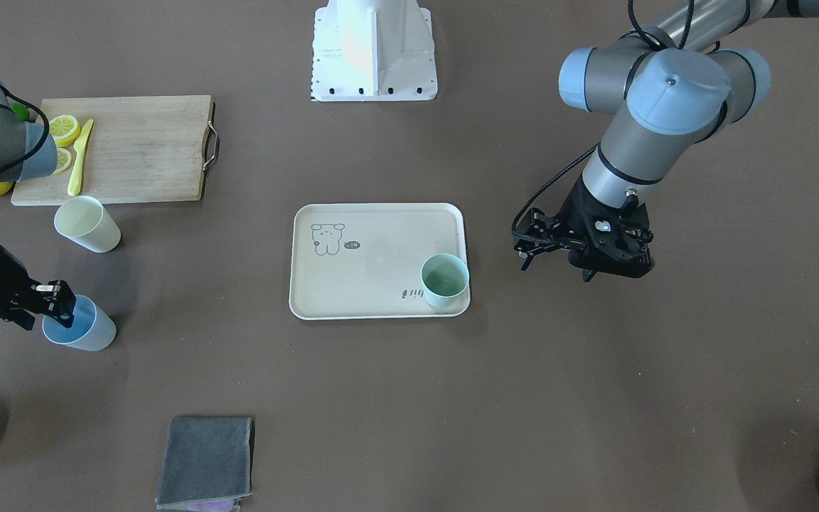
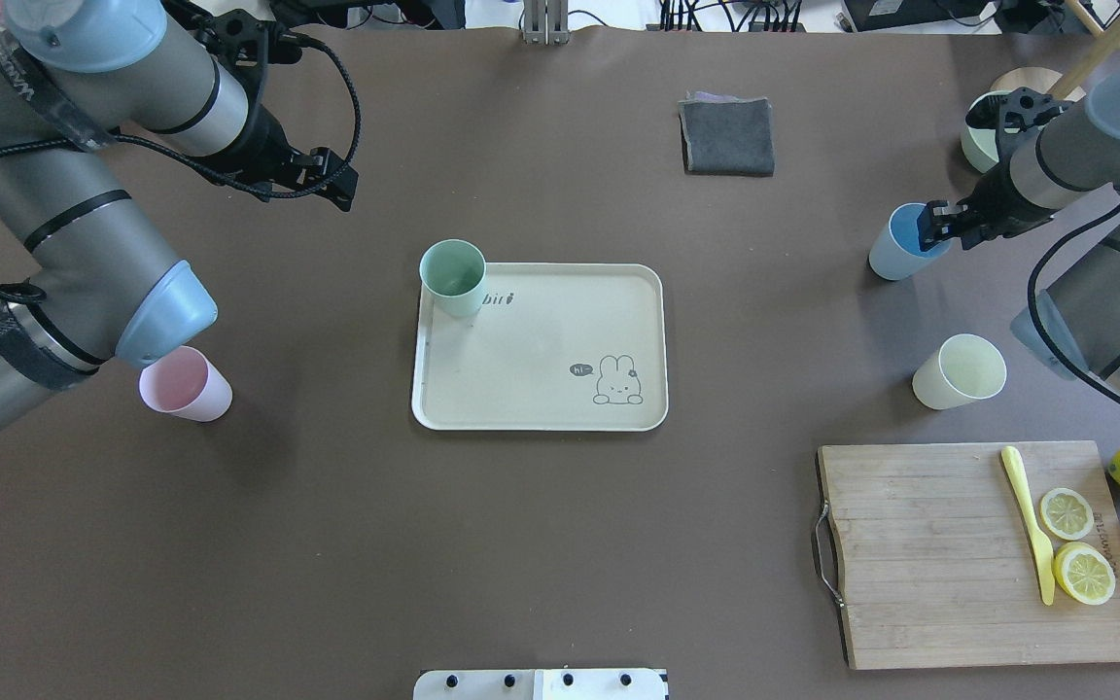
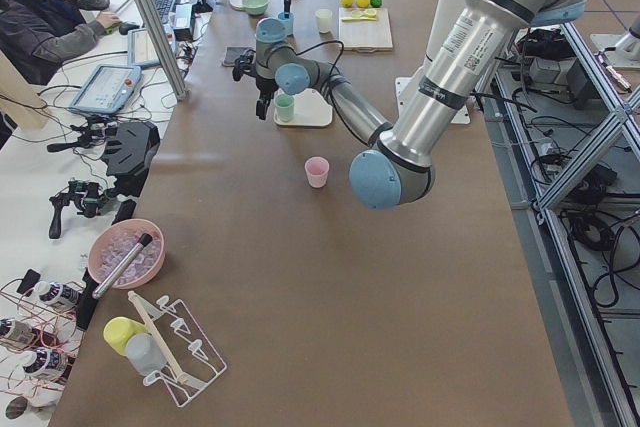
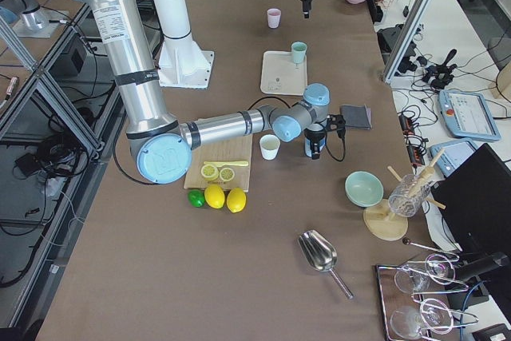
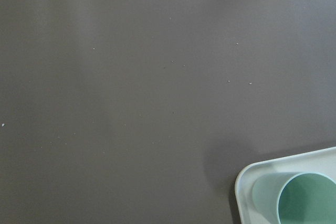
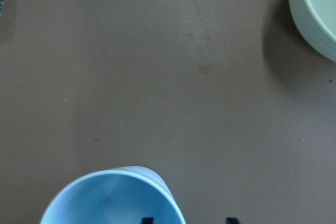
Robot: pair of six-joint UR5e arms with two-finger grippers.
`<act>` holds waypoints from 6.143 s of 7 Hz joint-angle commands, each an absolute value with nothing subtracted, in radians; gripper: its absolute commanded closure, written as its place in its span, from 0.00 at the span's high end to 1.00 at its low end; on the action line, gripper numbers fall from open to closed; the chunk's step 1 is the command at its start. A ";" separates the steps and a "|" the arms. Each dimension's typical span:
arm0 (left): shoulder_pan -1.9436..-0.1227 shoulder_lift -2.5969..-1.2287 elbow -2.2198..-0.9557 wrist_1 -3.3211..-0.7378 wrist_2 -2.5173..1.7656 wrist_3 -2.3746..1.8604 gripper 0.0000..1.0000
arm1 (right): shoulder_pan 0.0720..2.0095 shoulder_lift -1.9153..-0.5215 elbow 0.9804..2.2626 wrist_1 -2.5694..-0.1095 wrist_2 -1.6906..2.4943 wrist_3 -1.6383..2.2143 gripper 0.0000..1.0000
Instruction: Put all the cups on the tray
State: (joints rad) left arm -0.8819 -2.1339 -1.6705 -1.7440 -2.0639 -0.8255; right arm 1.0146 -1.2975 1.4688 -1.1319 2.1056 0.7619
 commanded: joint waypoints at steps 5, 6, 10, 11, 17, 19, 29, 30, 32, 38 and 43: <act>-0.909 -2.123 -1.672 -1.740 -2.074 -0.768 0.98 | 0.884 -1.119 1.584 -1.231 2.080 1.131 0.00; -0.939 -2.056 -1.704 -1.741 -2.109 -0.720 0.98 | 0.820 -1.048 1.607 -1.330 2.022 1.199 0.00; -0.997 -1.896 -1.816 -1.740 -2.148 -0.640 0.98 | 0.638 -0.920 1.574 -1.379 1.870 1.385 0.00; -0.997 -1.882 -1.818 -1.743 -2.148 -0.640 0.98 | 0.638 -0.885 1.524 -1.374 1.864 1.388 0.18; -0.951 -1.651 -1.945 -1.772 -2.137 -0.653 0.99 | 0.728 -0.888 1.578 -1.391 1.898 1.313 1.00; -0.840 -1.591 -1.939 -1.881 -2.128 -0.780 0.99 | 0.807 -0.970 1.722 -1.491 1.940 1.170 1.00; -0.769 -1.666 -1.852 -2.030 -2.106 -0.872 0.00 | 0.985 -1.369 1.922 -1.467 2.068 0.784 1.00; -0.765 -1.739 -1.853 -1.975 -2.108 -0.935 0.00 | 0.983 -1.470 1.916 -1.327 2.072 0.787 1.00; -0.700 -1.921 -1.841 -1.817 -2.103 -1.039 0.00 | 0.988 -1.599 1.920 -1.212 2.118 0.787 1.00; -0.578 -2.169 -1.677 -1.729 -1.979 -1.154 0.05 | 1.009 -1.623 1.927 -1.207 2.157 0.795 1.00; -0.766 -2.189 -1.739 -1.672 -2.105 -1.106 0.98 | 0.935 -1.670 1.917 -1.204 2.100 0.810 0.99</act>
State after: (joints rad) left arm -0.6822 -2.1850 -1.7250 -1.7042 -2.0164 -1.1343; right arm 0.9664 -1.6603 1.9200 -1.2065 2.1263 0.8006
